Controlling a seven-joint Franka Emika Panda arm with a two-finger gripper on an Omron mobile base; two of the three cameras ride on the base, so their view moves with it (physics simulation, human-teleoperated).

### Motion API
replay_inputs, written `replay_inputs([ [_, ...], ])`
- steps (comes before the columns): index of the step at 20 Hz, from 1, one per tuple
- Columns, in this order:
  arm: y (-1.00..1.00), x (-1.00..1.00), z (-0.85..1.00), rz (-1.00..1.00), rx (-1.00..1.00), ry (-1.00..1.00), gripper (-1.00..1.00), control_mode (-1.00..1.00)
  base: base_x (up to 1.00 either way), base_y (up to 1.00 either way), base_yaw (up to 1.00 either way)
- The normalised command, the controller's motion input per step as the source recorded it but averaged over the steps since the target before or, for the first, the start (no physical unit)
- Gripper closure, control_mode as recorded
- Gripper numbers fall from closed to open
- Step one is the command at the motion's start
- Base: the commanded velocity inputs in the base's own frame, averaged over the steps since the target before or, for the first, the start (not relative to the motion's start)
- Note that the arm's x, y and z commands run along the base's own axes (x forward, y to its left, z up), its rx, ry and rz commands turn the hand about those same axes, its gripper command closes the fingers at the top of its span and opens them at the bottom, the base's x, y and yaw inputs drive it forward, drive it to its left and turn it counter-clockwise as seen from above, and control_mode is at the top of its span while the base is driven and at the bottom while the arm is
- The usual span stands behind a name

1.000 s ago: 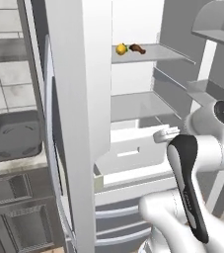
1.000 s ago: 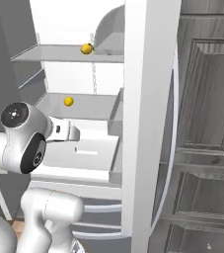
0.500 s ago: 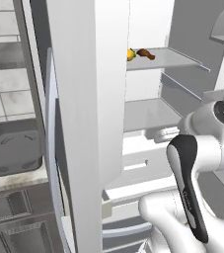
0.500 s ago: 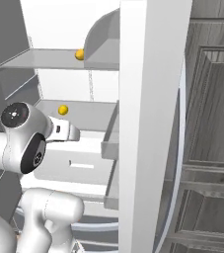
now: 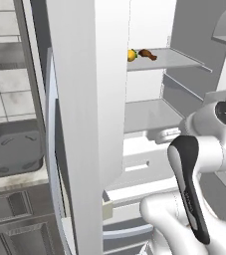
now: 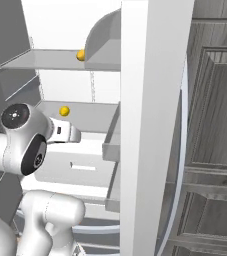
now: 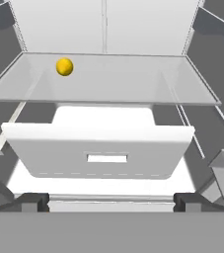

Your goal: Place one lemon and one chicken drumstick in each tupperware on the nearby counter, to pack two identical lunches.

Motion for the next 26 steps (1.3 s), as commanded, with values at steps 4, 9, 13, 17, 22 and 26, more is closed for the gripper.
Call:
replay_inputs([
  [4, 0.02, 0.28, -0.01, 0.00, 0.00, 0.00, -1.00, -1.00, 0.00, 0.00, 0.00],
  [9, 0.02, 0.20, 0.02, 0.00, 0.00, -0.02, -1.00, -1.00, 0.00, 0.00, 0.00],
  [13, 0.19, 0.34, 0.00, 0.00, 0.00, 0.00, -1.00, -1.00, 0.00, 0.00, 0.00],
  [17, 0.35, 0.50, 0.00, 0.01, 0.02, 0.07, -1.00, -1.00, 0.00, 0.00, 0.00],
  [22, 0.29, 0.52, 0.00, 0.03, 0.08, 0.09, -1.00, -1.00, 0.00, 0.00, 0.00],
  [26, 0.22, 0.48, 0.00, 0.06, 0.07, 0.05, -1.00, -1.00, 0.00, 0.00, 0.00],
])
